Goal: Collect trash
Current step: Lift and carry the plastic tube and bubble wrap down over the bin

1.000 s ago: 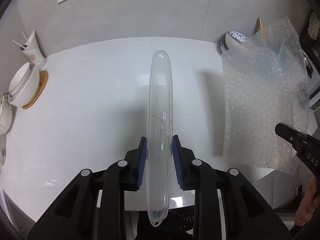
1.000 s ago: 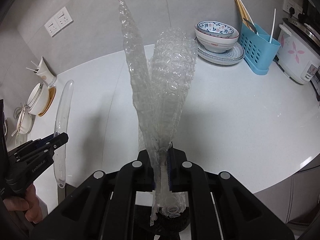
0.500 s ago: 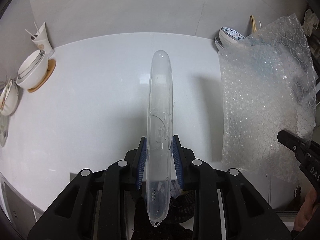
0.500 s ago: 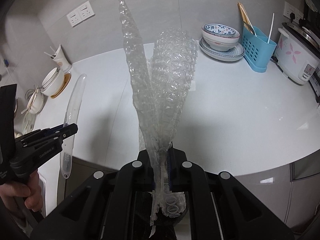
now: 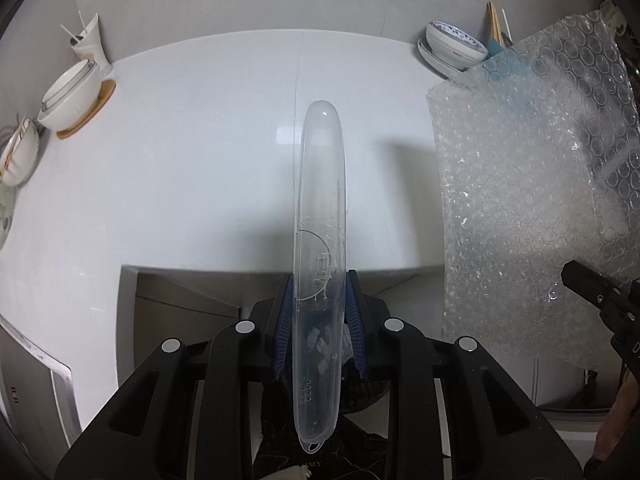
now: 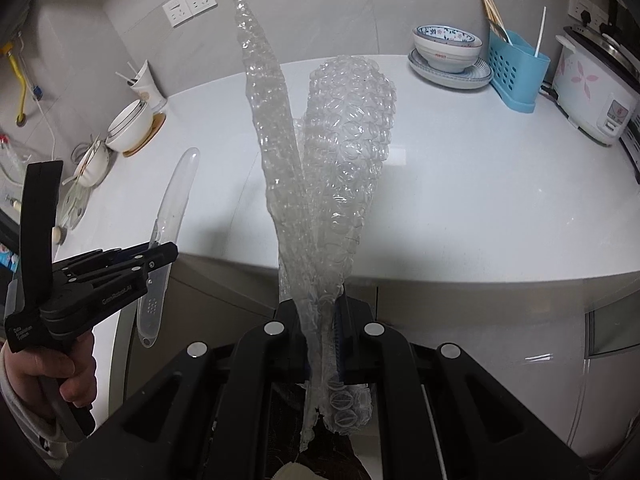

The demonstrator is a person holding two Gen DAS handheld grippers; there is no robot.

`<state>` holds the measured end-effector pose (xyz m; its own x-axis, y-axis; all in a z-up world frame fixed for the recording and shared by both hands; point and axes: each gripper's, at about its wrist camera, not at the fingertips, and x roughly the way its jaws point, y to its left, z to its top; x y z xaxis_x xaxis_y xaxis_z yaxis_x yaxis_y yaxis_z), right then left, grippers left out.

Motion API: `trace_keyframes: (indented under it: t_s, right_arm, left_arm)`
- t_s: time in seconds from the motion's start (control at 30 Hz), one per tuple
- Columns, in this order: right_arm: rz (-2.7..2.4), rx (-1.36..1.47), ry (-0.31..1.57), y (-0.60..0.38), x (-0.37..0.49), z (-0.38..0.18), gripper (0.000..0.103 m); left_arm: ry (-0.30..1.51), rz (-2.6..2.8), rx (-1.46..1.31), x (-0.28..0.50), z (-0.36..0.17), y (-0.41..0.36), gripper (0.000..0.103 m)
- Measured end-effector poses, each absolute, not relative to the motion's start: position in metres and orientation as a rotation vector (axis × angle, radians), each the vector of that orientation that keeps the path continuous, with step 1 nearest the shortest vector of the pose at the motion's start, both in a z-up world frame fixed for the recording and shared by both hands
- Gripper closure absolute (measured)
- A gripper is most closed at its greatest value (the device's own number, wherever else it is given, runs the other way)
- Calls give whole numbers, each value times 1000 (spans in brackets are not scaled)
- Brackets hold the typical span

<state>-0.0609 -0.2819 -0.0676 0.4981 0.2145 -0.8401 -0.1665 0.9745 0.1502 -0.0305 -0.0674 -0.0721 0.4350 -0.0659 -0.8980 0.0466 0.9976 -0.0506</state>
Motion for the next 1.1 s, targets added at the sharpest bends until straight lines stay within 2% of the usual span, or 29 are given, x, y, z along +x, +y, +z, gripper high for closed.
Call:
trace_keyframes:
  t_s: [0.33, 0.7, 1.1]
  right_arm:
    - [316, 55, 1049, -293, -116, -97, 96]
    - [405, 8, 1120, -299, -160, -146, 96]
    - [359, -63, 1252, -290, -150, -222, 96]
  left_arm:
    - [1168, -128, -48, -86, -114, -70, 78]
    - [1183, -140, -56, -113, -158, -72, 78]
    - [1268, -149, -70, -111, -244, -75, 78]
